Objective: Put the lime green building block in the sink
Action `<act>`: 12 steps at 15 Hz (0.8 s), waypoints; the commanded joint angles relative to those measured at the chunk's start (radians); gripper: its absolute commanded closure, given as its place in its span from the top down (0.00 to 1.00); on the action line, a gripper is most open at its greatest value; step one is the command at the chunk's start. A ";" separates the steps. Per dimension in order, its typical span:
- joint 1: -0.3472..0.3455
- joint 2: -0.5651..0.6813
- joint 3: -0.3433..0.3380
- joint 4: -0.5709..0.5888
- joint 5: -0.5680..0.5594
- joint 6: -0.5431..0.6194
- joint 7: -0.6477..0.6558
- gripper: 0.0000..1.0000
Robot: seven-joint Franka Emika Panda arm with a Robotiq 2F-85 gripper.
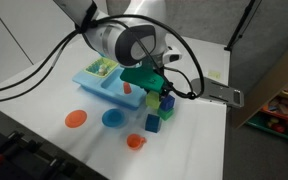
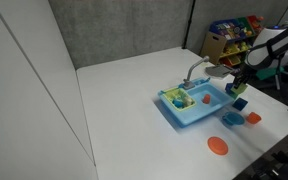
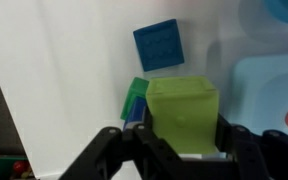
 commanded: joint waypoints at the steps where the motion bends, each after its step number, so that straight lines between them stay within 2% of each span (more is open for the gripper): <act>1: 0.043 -0.058 0.008 0.002 0.002 -0.096 0.063 0.30; 9: 0.109 -0.117 0.065 -0.004 0.031 -0.227 0.107 0.30; 10: 0.108 -0.084 0.057 0.006 0.015 -0.184 0.097 0.55; 12: 0.113 -0.092 0.063 0.005 0.022 -0.203 0.097 0.55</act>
